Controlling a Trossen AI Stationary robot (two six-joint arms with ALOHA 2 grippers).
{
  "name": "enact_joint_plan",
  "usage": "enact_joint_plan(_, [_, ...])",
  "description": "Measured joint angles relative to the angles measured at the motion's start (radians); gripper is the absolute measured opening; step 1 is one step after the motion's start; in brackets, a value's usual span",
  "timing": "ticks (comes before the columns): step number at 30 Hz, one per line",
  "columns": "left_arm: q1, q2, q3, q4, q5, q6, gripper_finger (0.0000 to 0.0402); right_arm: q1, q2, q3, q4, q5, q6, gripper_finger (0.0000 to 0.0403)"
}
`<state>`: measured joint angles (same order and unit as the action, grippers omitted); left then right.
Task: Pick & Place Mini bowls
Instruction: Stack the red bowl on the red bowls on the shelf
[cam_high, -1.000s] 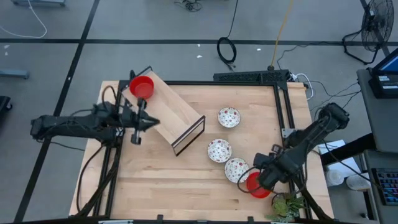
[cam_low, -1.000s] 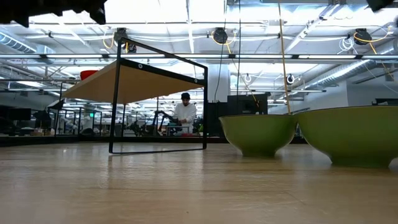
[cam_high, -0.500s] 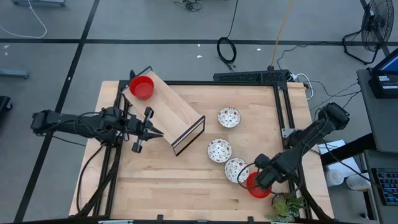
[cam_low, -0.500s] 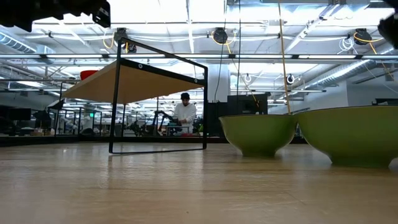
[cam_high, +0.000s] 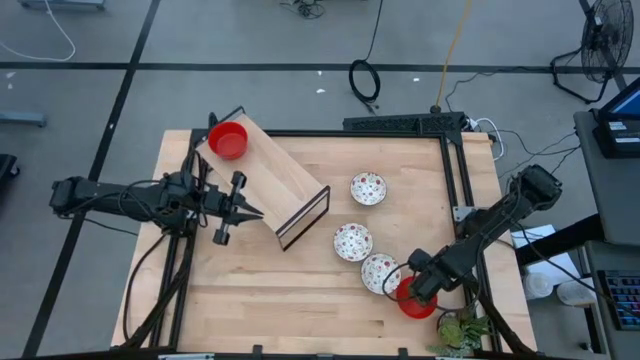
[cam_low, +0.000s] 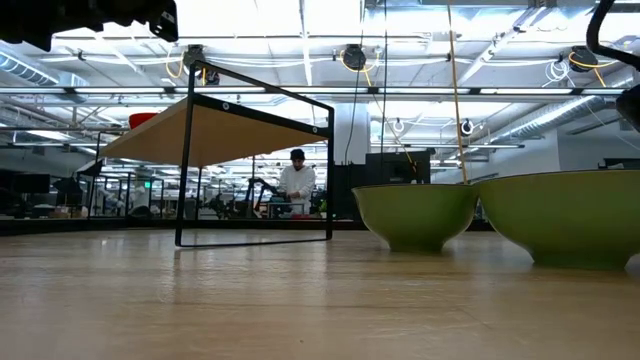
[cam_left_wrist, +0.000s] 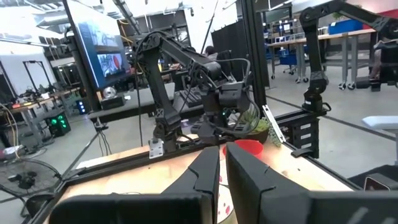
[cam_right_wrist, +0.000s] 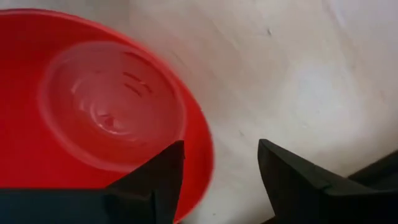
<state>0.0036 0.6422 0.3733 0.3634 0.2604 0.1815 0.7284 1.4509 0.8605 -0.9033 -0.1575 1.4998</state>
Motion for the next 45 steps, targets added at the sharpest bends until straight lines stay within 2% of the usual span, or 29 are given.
enact_joint_plan(7, [0.000,0.000,0.000,0.000,0.000,-0.033,0.0035,-0.003,-0.004,-0.001,-0.108,0.057,0.029,0.0192])
enact_joint_plan(11, [0.000,0.000,0.000,-0.002,0.000,-0.047,0.0035,-0.003,-0.014,-0.001,-0.141,0.021,0.058,0.0192])
enact_joint_plan(25, [0.000,0.000,0.000,-0.009,-0.001,-0.049,0.0035,-0.001,-0.079,-0.001,-0.112,0.000,0.111,0.0192])
enact_joint_plan(45, [0.000,0.000,0.000,-0.018,-0.001,-0.046,0.0035,0.000,-0.079,-0.001,-0.051,0.079,-0.002,0.0192])
